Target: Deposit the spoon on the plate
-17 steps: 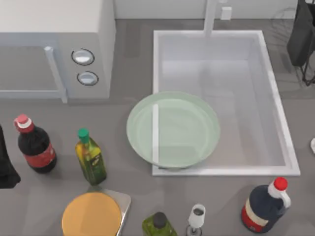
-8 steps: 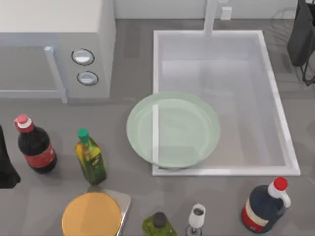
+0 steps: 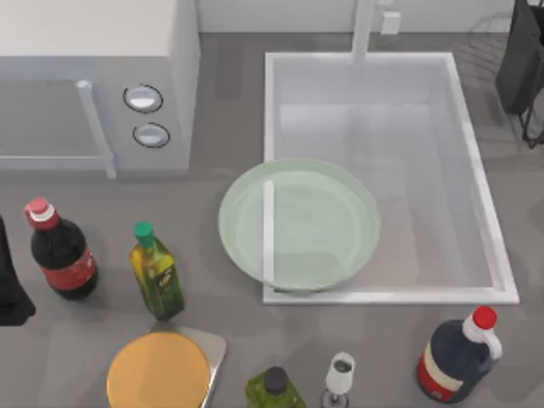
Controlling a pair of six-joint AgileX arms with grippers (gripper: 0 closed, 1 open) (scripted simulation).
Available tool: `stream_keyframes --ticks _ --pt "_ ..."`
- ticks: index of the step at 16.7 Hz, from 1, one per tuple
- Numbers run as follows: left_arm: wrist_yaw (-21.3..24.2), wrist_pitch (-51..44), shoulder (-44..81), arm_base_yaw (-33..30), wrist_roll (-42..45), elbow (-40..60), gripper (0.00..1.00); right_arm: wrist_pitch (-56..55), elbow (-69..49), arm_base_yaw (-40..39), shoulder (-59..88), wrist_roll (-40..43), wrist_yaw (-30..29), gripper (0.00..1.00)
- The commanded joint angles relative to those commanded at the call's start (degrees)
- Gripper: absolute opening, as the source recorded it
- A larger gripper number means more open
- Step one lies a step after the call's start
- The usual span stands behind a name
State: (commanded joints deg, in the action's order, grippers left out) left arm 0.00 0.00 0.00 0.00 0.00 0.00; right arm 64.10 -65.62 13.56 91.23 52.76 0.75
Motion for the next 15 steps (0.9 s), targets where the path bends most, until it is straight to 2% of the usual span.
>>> stream_keyframes --ticks 3,6,15 --pt "0.0 0.0 0.0 0.0 0.0 0.0 1.0 1.2 -3.8 -3.0 3.6 0.2 0.0 0.0" --pt "0.0 0.0 0.0 0.0 0.0 0.0 1.0 4.0 -13.1 -9.7 11.6 0.9 -0.1 0.0" --pt "0.0 0.0 0.0 0.0 0.0 0.0 1.0 14.3 -57.4 -39.3 43.1 2.5 0.1 0.0"
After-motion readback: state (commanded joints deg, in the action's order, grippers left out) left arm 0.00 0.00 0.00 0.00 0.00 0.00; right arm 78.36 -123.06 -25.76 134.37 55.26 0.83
